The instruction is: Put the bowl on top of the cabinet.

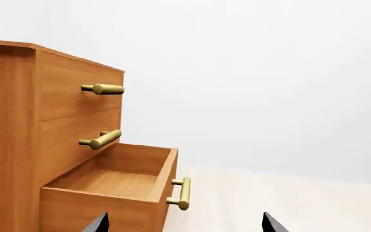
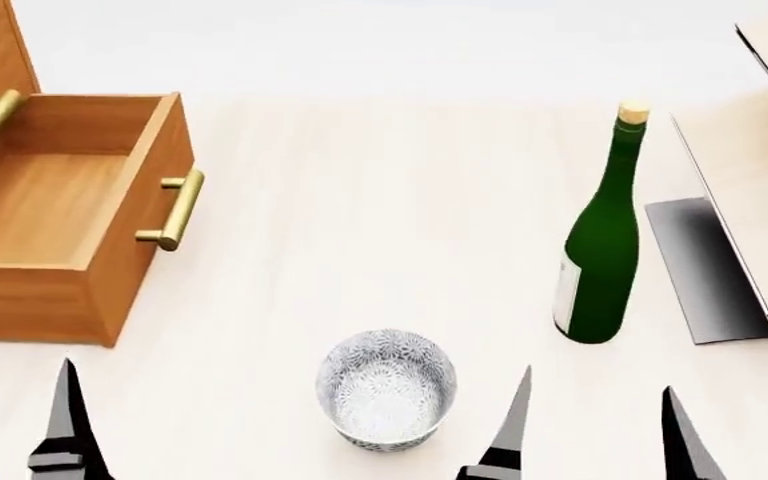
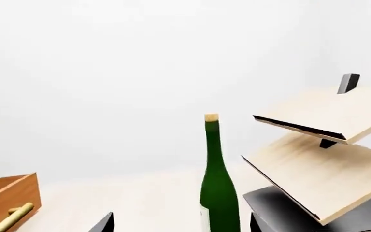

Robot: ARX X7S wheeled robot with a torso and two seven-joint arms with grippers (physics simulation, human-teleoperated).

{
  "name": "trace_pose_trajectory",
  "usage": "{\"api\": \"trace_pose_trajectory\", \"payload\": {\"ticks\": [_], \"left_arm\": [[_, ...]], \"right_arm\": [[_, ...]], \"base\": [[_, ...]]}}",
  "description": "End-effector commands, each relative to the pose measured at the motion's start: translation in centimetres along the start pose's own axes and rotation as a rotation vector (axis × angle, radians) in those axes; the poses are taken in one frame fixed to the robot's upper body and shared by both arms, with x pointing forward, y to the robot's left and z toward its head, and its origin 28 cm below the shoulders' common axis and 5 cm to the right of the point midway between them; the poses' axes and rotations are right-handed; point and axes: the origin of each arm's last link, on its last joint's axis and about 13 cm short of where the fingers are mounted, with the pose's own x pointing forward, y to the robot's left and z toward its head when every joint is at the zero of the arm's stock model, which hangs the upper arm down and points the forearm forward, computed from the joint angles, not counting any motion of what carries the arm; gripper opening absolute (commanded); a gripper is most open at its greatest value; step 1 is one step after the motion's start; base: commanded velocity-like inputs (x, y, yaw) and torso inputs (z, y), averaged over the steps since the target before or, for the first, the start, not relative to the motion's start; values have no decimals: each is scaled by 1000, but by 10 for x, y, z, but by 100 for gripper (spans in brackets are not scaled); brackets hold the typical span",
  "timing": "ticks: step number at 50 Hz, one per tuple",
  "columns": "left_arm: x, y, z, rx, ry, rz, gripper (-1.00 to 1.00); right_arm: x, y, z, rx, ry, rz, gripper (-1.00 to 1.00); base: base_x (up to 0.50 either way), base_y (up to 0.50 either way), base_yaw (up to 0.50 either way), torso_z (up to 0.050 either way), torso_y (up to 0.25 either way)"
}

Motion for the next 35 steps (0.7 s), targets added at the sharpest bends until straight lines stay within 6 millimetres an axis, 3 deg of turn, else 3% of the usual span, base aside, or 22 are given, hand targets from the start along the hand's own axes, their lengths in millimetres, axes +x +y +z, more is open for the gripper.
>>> {"api": "trace_pose_trajectory", "payload": {"ticks": [1, 35], "left_arm": [[-4, -1, 23, -21, -56, -17, 100], [-6, 1, 30, -44, -79, -22, 100]], "right_arm": [[-6, -1, 23, 9, -83, -5, 100], [-14, -5, 35, 15, -153, 18, 100]], "base": [[500, 0, 0, 0, 0], [500, 0, 0, 0, 1]]}}
